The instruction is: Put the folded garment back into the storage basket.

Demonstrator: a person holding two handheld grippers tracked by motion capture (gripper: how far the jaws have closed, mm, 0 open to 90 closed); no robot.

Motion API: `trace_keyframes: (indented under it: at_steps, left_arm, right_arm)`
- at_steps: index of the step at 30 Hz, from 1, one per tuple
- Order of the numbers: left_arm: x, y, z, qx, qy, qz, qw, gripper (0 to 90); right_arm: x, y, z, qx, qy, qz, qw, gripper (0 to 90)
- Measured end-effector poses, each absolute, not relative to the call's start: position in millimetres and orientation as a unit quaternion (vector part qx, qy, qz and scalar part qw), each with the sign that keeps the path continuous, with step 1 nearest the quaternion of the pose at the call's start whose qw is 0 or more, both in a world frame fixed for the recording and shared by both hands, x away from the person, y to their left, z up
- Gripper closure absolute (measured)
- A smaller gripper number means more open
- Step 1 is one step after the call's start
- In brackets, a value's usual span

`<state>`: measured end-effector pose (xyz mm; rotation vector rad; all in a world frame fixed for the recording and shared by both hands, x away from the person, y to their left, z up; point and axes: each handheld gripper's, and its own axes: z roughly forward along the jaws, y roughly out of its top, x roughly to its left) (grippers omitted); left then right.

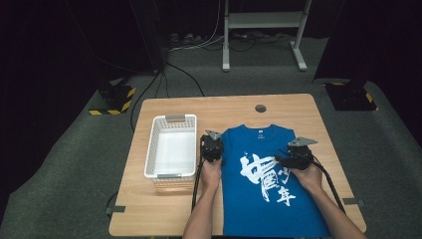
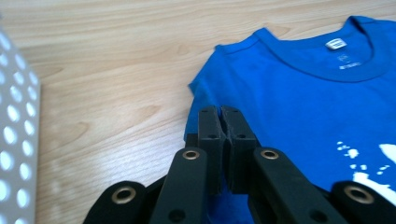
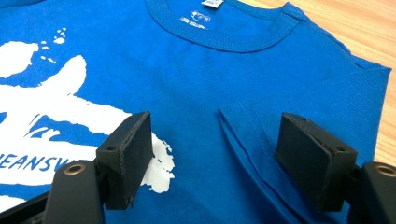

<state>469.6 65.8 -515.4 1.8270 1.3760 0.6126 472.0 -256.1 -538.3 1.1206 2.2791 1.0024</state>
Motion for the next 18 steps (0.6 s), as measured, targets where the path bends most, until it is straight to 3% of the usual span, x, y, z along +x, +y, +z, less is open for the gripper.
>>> trace_keyframes:
  at_steps: [18]
  left_arm:
    - [466.0,32.1,-517.0,0.756,0.48,0.214,0.391,87.4]
  right_arm:
    - [471.7,-255.9,-538.3,0.401,0.817,0.359,0.206,26.7]
